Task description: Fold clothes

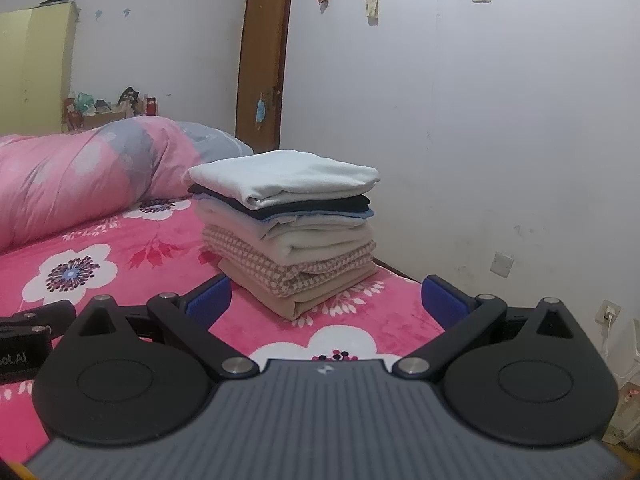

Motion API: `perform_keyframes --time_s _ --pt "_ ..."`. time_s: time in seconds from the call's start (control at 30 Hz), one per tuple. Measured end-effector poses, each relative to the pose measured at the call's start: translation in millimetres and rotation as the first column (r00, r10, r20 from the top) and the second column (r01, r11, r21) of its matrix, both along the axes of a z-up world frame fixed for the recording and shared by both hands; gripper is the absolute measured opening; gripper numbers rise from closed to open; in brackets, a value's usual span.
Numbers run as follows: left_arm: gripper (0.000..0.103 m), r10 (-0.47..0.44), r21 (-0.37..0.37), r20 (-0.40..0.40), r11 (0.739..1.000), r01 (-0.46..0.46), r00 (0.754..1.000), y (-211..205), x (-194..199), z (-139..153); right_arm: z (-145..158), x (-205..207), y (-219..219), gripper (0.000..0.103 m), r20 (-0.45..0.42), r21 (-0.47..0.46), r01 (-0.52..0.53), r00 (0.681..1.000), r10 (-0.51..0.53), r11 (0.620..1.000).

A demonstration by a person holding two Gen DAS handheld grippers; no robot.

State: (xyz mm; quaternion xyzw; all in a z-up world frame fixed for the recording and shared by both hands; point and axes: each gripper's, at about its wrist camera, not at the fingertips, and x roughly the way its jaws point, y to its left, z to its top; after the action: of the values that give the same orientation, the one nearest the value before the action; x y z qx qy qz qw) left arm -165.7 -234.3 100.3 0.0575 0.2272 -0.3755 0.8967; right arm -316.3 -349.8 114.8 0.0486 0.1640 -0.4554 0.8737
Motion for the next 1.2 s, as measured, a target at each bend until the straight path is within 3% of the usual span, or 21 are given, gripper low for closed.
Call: perform_keyframes --time_s 1.2 --pt "0.103 0.009 -0.015 0.001 1.0 -0.009 1.0 16.3 5.6 3.4 5.3 9.5 14.5 0.102 -0.01 0.001 -0.032 0.999 0.032 0.999"
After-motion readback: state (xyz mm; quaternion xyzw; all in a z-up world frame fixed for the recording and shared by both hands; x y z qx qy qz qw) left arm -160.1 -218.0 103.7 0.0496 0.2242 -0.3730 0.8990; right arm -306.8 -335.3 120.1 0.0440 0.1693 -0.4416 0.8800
